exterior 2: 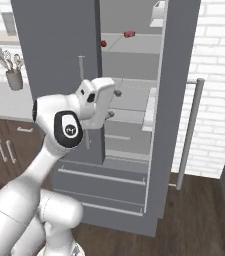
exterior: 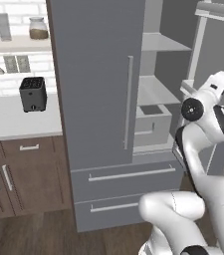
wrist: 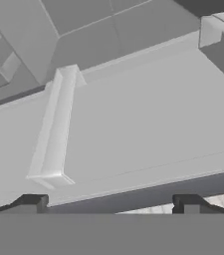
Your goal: Take the strawberry from the fridge and place it on top of the pancake, located on the dining counter.
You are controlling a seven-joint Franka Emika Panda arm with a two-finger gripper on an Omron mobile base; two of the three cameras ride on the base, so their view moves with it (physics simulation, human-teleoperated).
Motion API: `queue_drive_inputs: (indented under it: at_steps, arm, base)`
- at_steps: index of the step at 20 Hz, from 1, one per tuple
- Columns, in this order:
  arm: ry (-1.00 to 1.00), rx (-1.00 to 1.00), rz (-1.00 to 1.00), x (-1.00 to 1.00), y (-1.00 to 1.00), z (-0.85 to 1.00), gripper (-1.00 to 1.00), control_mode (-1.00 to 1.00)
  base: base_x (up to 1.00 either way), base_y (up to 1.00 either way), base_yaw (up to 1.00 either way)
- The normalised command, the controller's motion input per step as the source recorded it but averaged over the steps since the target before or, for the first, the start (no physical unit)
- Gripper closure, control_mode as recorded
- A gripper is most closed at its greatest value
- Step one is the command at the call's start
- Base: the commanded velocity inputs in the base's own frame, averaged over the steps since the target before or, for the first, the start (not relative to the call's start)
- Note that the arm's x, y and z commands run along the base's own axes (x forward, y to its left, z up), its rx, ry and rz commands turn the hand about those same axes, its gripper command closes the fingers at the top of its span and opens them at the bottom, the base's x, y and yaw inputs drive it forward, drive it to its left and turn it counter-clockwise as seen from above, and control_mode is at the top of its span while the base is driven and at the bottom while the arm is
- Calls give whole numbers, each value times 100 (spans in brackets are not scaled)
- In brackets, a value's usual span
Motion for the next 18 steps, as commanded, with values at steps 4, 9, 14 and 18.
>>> queue_drive_inputs:
  at_steps: [4,9,14,18]
  arm:
    - [0,3,0,-3,100,-27,-100,-100]
    - [0,19,6,-14,100,-46,-100,-100]
    - [0,28,10,-1,100,-46,-100,-100]
    - [-5,35,14,1,84,-22,-100,-100]
  base:
    - [0,0,0]
    - [0,0,0]
    - [0,0,0]
    - [0,0,0]
